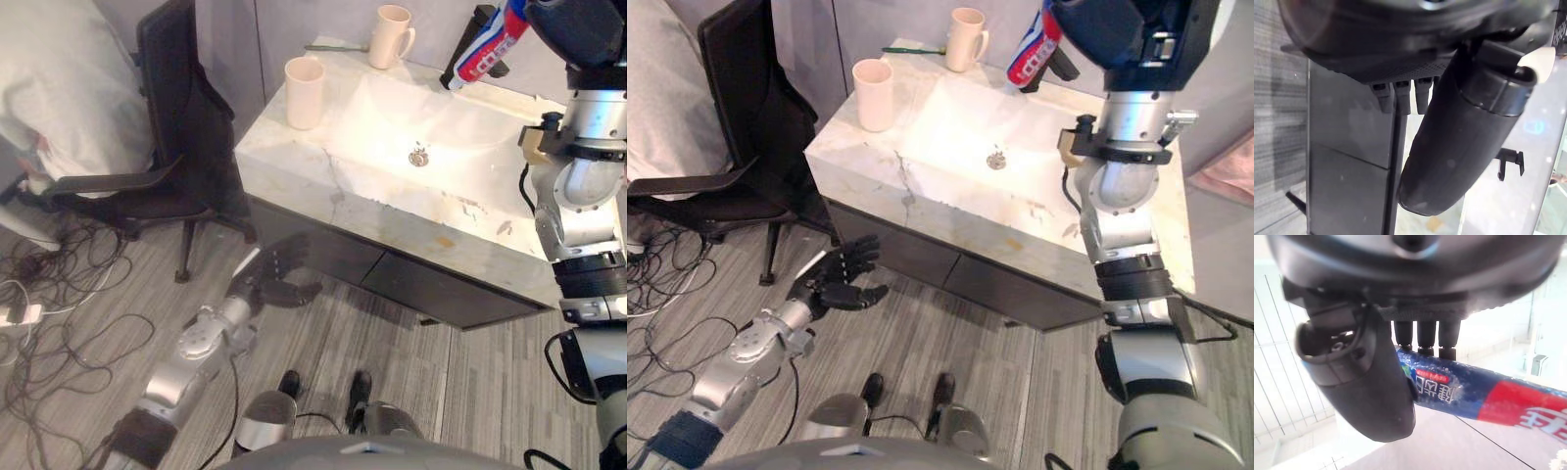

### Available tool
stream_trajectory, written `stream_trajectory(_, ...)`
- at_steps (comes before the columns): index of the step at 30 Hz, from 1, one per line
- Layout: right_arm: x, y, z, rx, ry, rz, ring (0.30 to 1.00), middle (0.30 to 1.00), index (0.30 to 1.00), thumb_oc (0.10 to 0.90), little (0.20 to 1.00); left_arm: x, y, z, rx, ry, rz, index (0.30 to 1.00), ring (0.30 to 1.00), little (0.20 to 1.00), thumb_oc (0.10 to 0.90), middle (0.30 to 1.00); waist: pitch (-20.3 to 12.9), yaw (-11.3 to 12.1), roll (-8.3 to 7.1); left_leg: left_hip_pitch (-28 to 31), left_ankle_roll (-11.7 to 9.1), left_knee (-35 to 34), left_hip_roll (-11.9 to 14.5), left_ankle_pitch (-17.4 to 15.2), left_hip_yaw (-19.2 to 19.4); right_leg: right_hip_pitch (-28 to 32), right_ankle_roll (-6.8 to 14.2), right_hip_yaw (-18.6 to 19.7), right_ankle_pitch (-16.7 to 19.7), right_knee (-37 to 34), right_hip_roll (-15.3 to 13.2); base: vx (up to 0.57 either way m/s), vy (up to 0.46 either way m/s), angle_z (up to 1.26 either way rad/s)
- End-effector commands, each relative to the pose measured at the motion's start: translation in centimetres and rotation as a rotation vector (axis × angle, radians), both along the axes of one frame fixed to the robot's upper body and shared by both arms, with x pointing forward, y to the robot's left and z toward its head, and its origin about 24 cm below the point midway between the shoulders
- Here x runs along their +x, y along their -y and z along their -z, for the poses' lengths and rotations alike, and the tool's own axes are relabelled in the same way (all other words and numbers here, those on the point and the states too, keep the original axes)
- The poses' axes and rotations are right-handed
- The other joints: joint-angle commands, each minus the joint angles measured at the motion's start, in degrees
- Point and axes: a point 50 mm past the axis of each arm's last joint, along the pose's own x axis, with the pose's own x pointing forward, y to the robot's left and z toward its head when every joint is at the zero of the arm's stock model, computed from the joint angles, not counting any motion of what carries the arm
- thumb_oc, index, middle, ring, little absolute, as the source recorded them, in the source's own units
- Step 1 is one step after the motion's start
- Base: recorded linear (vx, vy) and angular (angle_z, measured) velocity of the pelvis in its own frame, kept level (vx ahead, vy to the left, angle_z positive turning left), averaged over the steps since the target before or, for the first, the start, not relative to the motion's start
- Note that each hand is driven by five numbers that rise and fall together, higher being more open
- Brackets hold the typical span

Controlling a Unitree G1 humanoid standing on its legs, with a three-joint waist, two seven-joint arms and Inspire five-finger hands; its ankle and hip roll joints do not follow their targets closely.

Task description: Organize the bathroom.

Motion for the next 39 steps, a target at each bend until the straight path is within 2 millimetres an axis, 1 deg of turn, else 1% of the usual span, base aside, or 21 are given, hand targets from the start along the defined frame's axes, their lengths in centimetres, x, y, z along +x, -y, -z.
stream_trajectory(1,-1.5,1.0,-5.3,-0.01,0.2,0.073,0.3,0.3,0.3,0.4,0.3,-0.6,3.1,-4.7,-0.15,0.273,0.266,0.9,0.9,0.9,0.8,0.9,-7.1,-0.7,-3.19,7.0,0.2,3.9,-9.7,-13.0,-0.2,-4.1,4.3,0.2,4.3,1.9,-1.8,0.22,-0.109,0.96)
stream_trajectory(4,-1.5,1.3,-6.0,-0.022,0.189,0.086,0.3,0.3,0.3,0.4,0.3,-1.2,3.1,-5.0,-0.143,0.281,0.392,0.9,0.9,0.9,0.8,0.9,-7.9,-1.0,-3.48,7.4,0.2,4.6,-10.7,-13.5,-2.1,-2.7,3.1,0.6,4.6,1.9,-0.8,0.35,-0.179,1.09)
stream_trajectory(7,-1.5,1.3,-6.4,-0.01,0.195,0.081,0.3,0.3,0.3,0.4,0.3,-1.5,3.4,-5.4,-0.18,0.253,0.471,0.9,0.9,0.9,0.8,0.9,-9.2,-1.0,-3.25,8.0,-0.7,5.7,-9.8,-14.4,-1.2,-1.1,1.7,-1.0,2.7,2.2,-0.3,0.26,-0.14,0.51)
stream_trajectory(10,-1.5,1.0,-6.5,-0.015,0.196,0.063,0.3,0.3,0.3,0.4,0.3,-1.8,4.0,-5.5,-0.197,0.237,0.531,0.9,0.9,0.9,0.8,0.9,-10.2,-1.5,-2.66,8.0,-2.0,7.4,-8.6,-12.6,-0.8,0.0,0.5,-2.1,0.9,2.6,0.7,0.25,-0.142,0.23)
stream_trajectory(11,-1.6,0.9,-6.6,-0.027,0.184,0.039,0.3,0.3,0.3,0.4,0.3,-1.8,4.2,-5.7,-0.211,0.23,0.544,0.9,0.9,0.9,0.8,0.9,-10.5,-1.8,-2.25,7.2,-3.6,9.9,-7.6,-9.5,-0.5,1.0,-0.5,-2.5,-0.3,2.6,1.3,0.17,-0.076,0.23)
stream_trajectory(13,-1.6,0.7,-6.6,-0.039,0.179,0.04,0.3,0.3,0.3,0.4,0.3,-1.8,4.3,-5.7,-0.206,0.231,0.549,0.9,0.9,0.9,0.8,0.9,-10.5,-2.0,-2.03,6.3,-4.4,12.3,-7.5,-7.7,-0.2,1.4,-1.1,-2.9,-1.1,2.9,1.7,0.15,-0.063,0.23)
stream_trajectory(14,-1.7,0.6,-6.6,-0.058,0.159,0.019,0.3,0.3,0.3,0.4,0.3,-1.8,4.4,-5.7,-0.198,0.229,0.562,0.9,0.9,0.9,0.8,0.9,-10.2,-2.3,-1.8,3.2,-6.3,20.1,-6.7,-4.0,2.1,2.9,-2.1,-3.9,-3.1,3.5,1.9,0.16,-0.086,0.3)
stream_trajectory(15,-1.7,0.6,-6.5,-0.066,0.149,0.009,0.3,0.3,0.3,0.4,0.3,-1.8,4.5,-5.6,-0.203,0.228,0.572,0.9,0.9,0.9,0.8,0.9,-9.7,-2.2,-2.17,1.1,-6.8,23.7,-6.7,-3.1,3.9,3.9,-2.5,-4.2,-3.4,3.6,1.4,0.18,-0.135,0.54)
stream_trajectory(16,-1.7,0.7,-6.3,-0.094,0.114,-0.006,0.3,0.3,0.3,0.4,0.3,-1.9,4.8,-5.5,-0.217,0.22,0.638,0.9,0.9,0.9,0.8,0.9,-8.6,-2.0,-3.03,-4.7,-6.8,29.6,-6.0,-4.8,7.9,5.5,-2.8,-6.2,-4.1,4.0,0.3,0.09,-0.097,0.54)
stream_trajectory(17,-1.6,0.7,-6.2,-0.103,0.109,-0.006,0.3,0.3,0.3,0.4,0.3,-1.9,4.9,-5.5,-0.219,0.218,0.658,0.9,0.9,0.9,0.8,0.9,-8.5,-1.9,-3.15,-5.3,-6.7,29.8,-5.7,-5.4,8.5,5.8,-2.8,-6.6,-4.3,4.0,0.1,0.1,-0.076,0.64)
stream_trajectory(18,-1.4,0.6,-6.2,-0.117,0.092,-0.01,0.3,0.3,0.3,0.4,0.3,-2.1,5.0,-5.4,-0.226,0.214,0.7,0.9,0.9,0.9,0.8,0.9,-8.3,-1.9,-3.32,-5.7,-6.3,27.7,-4.0,-6.8,10.5,6.4,-2.7,-7.4,-4.7,4.0,-0.1,0.12,0.019,0.65)
stream_trajectory(20,-0.4,0.1,-6.0,-0.134,0.056,-0.024,0.3,0.3,0.3,0.4,0.3,-2.6,5.3,-5.3,-0.232,0.216,0.76,0.9,0.9,0.9,0.8,0.9,-8.5,-1.9,-2.61,-3.1,-5.9,16.3,0.4,-8.2,12.6,7.2,-2.1,-8.8,-5.8,4.2,0.1,0.14,0.074,0.58)
stream_trajectory(21,-0.3,0.0,-6.1,-0.136,0.057,-0.026,0.3,0.3,0.3,0.4,0.3,-2.6,5.3,-5.3,-0.234,0.217,0.759,0.9,0.9,0.9,0.8,0.9,-8.4,-1.8,-2.57,-2.4,-5.9,15.3,0.5,-8.0,12.7,7.4,-2.1,-8.7,-5.9,4.1,0.1,0.17,0.159,0.28)
stream_trajectory(22,0.3,-0.1,-6.1,-0.145,0.033,-0.027,0.3,0.3,0.3,0.4,0.3,-2.9,5.6,-5.4,-0.268,0.215,0.794,0.9,0.9,0.9,0.8,0.9,-8.7,-1.8,-1.89,-1.8,-7.1,6.2,4.5,-5.5,14.4,9.1,-1.6,-9.7,-6.8,3.5,0.3,0.2,0.18,0.08)
stream_trajectory(23,0.5,0.0,-6.2,-0.149,0.026,-0.026,0.3,0.3,0.3,0.4,0.3,-3.1,6.0,-5.5,-0.296,0.212,0.811,0.9,0.9,0.9,0.8,0.9,-8.4,-1.7,-1.59,-1.3,-8.2,2.8,6.5,-2.7,15.4,10.4,-1.3,-10.0,-7.0,2.5,0.2,0.23,0.235,0.07)
stream_trajectory(27,0.3,1.5,-6.2,-0.135,0.022,0.014,0.3,0.3,0.3,0.4,0.3,-3.7,6.4,-5.6,-0.335,0.219,0.864,0.9,0.9,0.9,0.8,0.9,-7.8,-2.3,-0.63,-3.9,-11.0,-3.7,14.3,5.9,18.8,13.0,-0.5,-11.9,-7.8,1.3,-1.0,0.22,0.255,0.09)
stream_trajectory(29,0.1,2.1,-6.2,-0.143,0.026,0.038,0.3,0.3,0.3,0.4,0.3,-3.8,6.4,-5.6,-0.341,0.219,0.89,0.9,0.9,0.9,0.8,0.9,-7.7,-2.8,-0.32,-4.1,-11.5,-4.4,15.4,7.1,20.3,13.5,-0.3,-12.7,-8.1,1.6,-1.7,0.22,0.309,0.47)
stream_trajectory(34,-0.4,4.1,-4.9,-0.155,0.019,0.083,0.3,0.3,0.3,0.4,0.3,-3.4,6.3,-6.2,-0.313,0.206,0.936,0.9,0.9,0.9,0.8,0.9,-8.0,-3.3,0.32,-3.8,-10.9,-2.1,12.5,3.4,18.3,13.1,3.7,-12.8,-9.1,5.7,-8.0,0.26,0.333,0.34)
stream_trajectory(35,-0.7,4.0,-4.2,-0.137,0.02,0.065,0.3,0.3,0.3,0.4,0.3,-3.3,6.0,-6.4,-0.306,0.187,0.922,0.9,0.9,0.9,0.8,0.9,-7.9,-3.5,0.46,-4.2,-9.8,0.3,10.7,1.7,18.6,11.4,4.6,-12.4,-9.7,10.7,-10.6,0.16,0.25,-0.06)
stream_trajectory(38,-0.9,3.5,-4.1,-0.149,0.026,0.034,0.3,0.3,0.3,0.4,0.3,-3.0,5.6,-6.5,-0.279,0.194,0.888,0.9,0.9,0.9,0.8,0.9,-7.8,-4.3,0.97,-2.1,-9.2,-0.5,9.7,1.0,19.7,8.4,4.8,-12.6,-8.9,12.2,-10.6,0.12,0.162,-0.29)
stream_trajectory(39,-0.7,2.9,-4.0,-0.142,0.028,-0.019,0.3,0.3,0.3,0.4,0.3,-2.6,5.1,-6.7,-0.291,0.192,0.84,0.9,0.9,0.9,0.8,0.9,-7.8,-4.5,0.75,-0.8,-9.3,-1.5,9.6,0.7,22.4,7.4,5.7,-14.7,-6.0,9.6,-11.0,0.11,0.049,-0.61)
